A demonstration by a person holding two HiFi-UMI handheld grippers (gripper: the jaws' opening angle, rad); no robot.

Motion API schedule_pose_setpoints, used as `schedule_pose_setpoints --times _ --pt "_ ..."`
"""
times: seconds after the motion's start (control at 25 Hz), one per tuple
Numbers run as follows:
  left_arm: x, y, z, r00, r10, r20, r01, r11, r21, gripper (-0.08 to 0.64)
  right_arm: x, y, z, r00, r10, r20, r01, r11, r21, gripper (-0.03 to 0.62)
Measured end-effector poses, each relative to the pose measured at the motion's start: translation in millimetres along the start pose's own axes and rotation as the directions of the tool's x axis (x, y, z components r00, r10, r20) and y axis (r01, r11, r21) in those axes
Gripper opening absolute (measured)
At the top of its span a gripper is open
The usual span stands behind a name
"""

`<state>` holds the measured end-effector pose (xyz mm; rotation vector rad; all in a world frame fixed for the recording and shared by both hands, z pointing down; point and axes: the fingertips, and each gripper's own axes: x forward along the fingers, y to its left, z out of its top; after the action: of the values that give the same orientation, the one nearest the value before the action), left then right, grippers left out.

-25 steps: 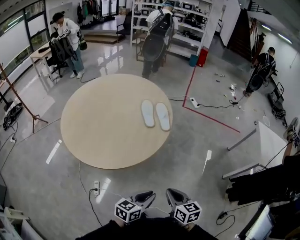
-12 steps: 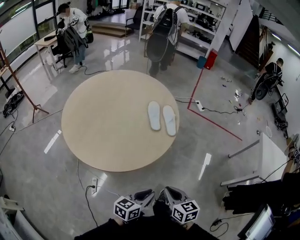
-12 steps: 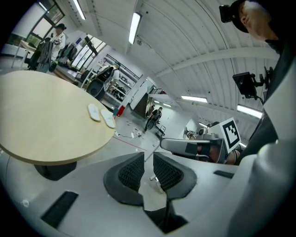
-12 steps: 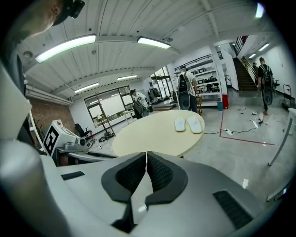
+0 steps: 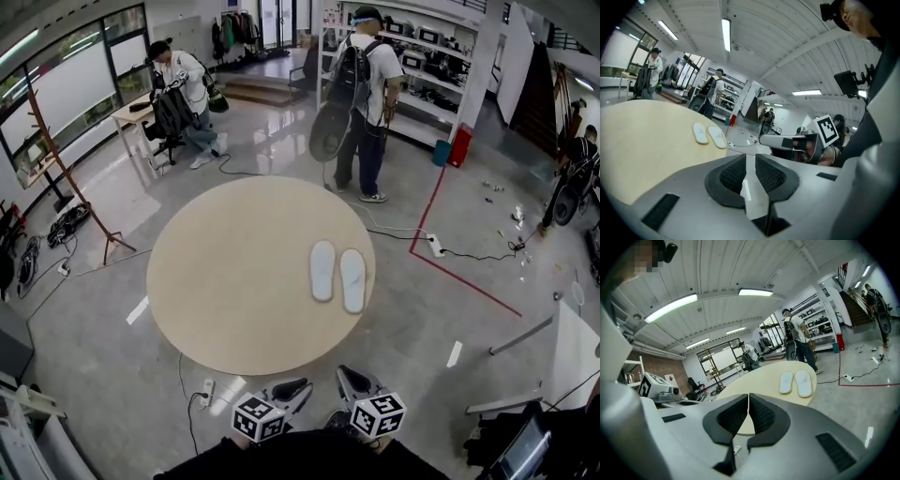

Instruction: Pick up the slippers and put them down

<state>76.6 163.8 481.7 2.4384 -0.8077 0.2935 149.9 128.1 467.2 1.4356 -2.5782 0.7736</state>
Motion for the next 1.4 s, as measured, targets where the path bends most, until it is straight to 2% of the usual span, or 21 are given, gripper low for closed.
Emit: schedule_pose_setpoints --times 0.16,0.4,0.64,0.88,1.08,1.24,1.4 --pt "43 -11 16 0.999 0.033 -0.004 -0.033 0.999 0.015 0.075 -10 -53 18 1.000 0.004 0.021 -0.005 0.999 0.047 0.019" --pt "90 -12 20 0.998 0.042 -0.048 -0.043 0.999 -0.028 0.075 -10 -109 23 1.000 -0.010 0.001 0.010 0.995 0.099 0.020" --pt "120 13 28 0.996 0.034 -0.077 -0.037 0.999 -0.039 0.075 14 -138 21 0.999 -0.026 -0.025 0.029 0.988 0.151 0.019" --pt "155 69 65 0.999 -0.004 -0.049 0.000 0.998 -0.070 0.075 54 -172 52 0.994 -0.107 -0.022 0.109 0.984 0.142 0.018" --pt "168 141 87 1.000 -0.018 -0.003 0.017 0.995 -0.099 0.075 104 -182 73 0.985 -0.175 -0.004 0.174 0.978 0.115 0.020" --pt "179 198 102 1.000 0.003 -0.006 -0.004 0.988 -0.152 0.075 141 -187 83 0.976 -0.212 -0.053 0.217 0.972 0.094 0.020" --pt "197 244 116 0.997 0.054 -0.055 -0.064 0.977 -0.203 0.078 165 -208 88 0.964 -0.240 -0.119 0.255 0.957 0.136 0.021"
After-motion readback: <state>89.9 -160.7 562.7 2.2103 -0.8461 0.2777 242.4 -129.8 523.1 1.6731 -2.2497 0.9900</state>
